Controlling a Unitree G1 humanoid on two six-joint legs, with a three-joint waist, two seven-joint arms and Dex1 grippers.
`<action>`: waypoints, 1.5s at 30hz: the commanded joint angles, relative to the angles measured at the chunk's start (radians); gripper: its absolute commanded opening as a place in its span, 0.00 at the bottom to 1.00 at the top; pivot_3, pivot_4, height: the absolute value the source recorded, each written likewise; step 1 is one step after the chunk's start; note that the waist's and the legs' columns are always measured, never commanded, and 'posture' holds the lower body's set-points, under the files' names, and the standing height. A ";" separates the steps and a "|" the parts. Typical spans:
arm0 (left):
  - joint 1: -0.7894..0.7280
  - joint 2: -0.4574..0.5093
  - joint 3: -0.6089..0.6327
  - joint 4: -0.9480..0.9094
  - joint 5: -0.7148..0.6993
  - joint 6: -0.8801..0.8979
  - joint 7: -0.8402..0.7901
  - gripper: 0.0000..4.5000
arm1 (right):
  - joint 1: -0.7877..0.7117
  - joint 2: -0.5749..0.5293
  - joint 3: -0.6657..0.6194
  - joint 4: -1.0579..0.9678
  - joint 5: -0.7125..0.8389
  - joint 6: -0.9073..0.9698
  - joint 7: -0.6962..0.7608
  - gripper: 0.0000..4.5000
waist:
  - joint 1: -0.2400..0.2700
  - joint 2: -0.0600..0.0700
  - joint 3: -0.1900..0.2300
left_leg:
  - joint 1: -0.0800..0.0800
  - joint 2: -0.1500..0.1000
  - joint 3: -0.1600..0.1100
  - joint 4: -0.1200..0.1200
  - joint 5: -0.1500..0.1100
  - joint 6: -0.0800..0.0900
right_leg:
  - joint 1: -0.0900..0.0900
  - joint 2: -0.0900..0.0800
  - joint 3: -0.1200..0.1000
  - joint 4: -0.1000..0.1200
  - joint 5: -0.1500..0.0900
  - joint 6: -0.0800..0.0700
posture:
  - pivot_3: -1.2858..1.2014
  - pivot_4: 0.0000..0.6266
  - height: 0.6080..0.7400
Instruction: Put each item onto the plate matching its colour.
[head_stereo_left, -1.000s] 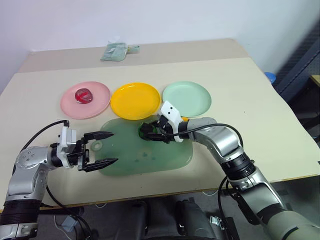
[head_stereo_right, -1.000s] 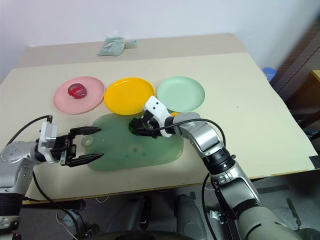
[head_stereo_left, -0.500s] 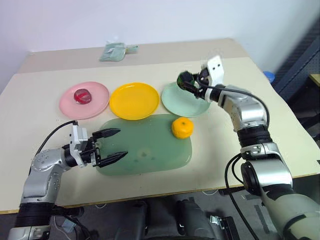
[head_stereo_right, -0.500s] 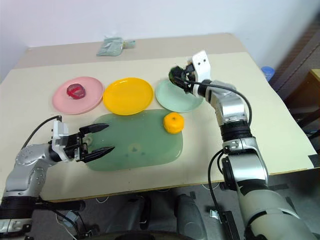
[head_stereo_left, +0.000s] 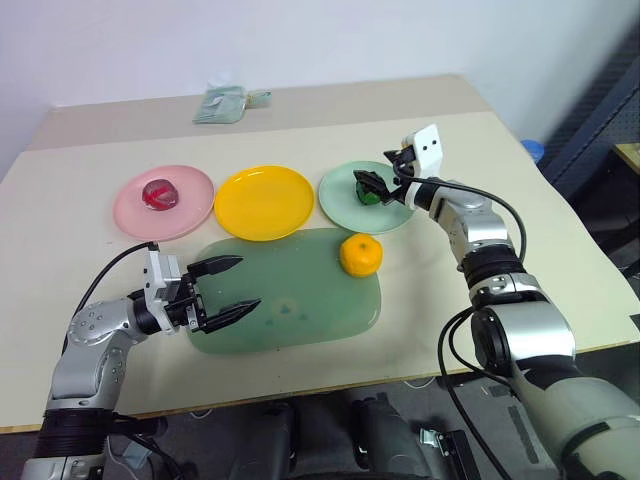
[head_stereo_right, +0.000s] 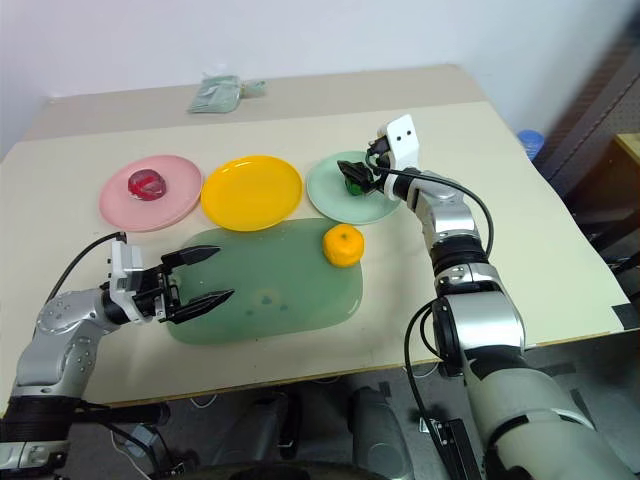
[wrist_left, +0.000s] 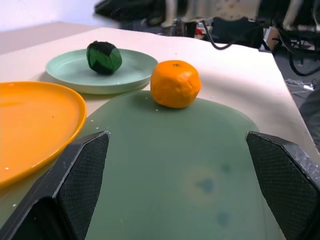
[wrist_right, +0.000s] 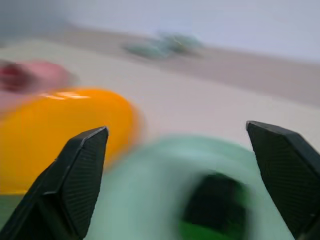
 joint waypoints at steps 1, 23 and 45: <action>-0.003 0.003 -0.004 -0.021 -0.004 -0.005 -0.004 1.00 | 0.144 -0.050 -0.002 -0.363 0.139 0.233 0.066 1.00 | 0.009 0.000 0.000 | 0.000 0.000 0.000 0.000 0.000 0.000 | 0.000 0.000 0.000 0.000 0.000 0.000 | 0.52 0.24 1.00; -0.027 0.007 -0.025 0.002 -0.008 0.000 -0.038 1.00 | 0.405 -0.077 0.165 -0.573 0.052 0.295 -0.003 1.00 | 0.020 -0.001 0.000 | 0.001 0.000 0.001 0.003 0.000 0.000 | 0.000 0.000 0.000 0.003 0.000 0.000 | 0.52 0.24 1.00; 0.072 -0.021 0.038 -0.077 -0.033 0.038 0.126 1.00 | 0.073 0.254 0.213 -0.196 -0.109 0.004 -0.217 0.71 | 0.020 -0.001 -0.001 | 0.001 0.000 0.001 0.002 0.001 -0.001 | -0.001 0.000 0.000 0.005 0.000 0.000 | 0.52 0.24 1.00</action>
